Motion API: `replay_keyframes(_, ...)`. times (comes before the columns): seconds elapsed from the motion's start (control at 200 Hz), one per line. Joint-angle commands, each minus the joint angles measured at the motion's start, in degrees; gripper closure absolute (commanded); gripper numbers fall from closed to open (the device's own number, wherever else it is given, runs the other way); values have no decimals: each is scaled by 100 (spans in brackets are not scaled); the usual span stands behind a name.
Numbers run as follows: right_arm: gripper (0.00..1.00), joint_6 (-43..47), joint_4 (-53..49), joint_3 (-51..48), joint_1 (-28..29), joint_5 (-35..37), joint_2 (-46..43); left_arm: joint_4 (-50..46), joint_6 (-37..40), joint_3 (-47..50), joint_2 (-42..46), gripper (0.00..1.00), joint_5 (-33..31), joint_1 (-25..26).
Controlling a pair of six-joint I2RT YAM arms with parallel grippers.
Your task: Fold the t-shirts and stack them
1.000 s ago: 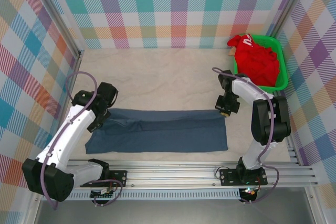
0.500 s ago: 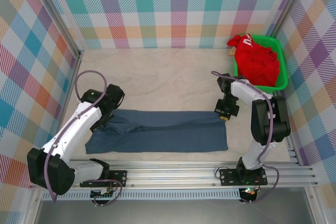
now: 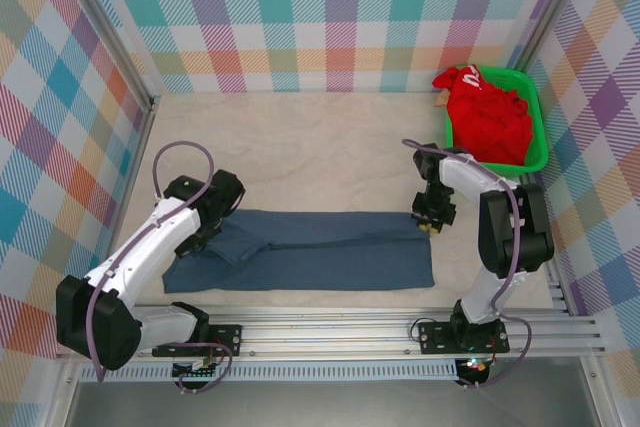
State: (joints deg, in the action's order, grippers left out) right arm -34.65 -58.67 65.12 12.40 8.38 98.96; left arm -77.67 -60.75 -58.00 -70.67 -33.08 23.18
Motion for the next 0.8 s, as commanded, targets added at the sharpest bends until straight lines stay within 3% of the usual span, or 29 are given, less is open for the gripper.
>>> replay_keyframes(0.0, 85, -131, -206, -60, 16, 165, -261, -55, -191, 213, 62, 100, 32, 94)
replay_keyframes(0.215, 88, -221, -181, -127, 16, 168, -308, -29, -527, 629, 175, 100, 289, 239)
replay_keyframes(0.465, 90, -170, 15, -155, 30, -110, -492, 116, -384, 718, 145, 100, 297, 248)
replay_keyframes(0.56, 90, -136, 139, -184, 98, -264, -578, 138, -304, 633, 99, 89, 396, 248)
replay_keyframes(0.74, 90, -133, 190, -154, 190, -309, -621, -7, -251, 313, 191, 88, 479, 248)
replay_keyframes(0.795, 90, -121, 193, -125, 182, -294, -590, -52, -219, 225, 237, 83, 526, 248)
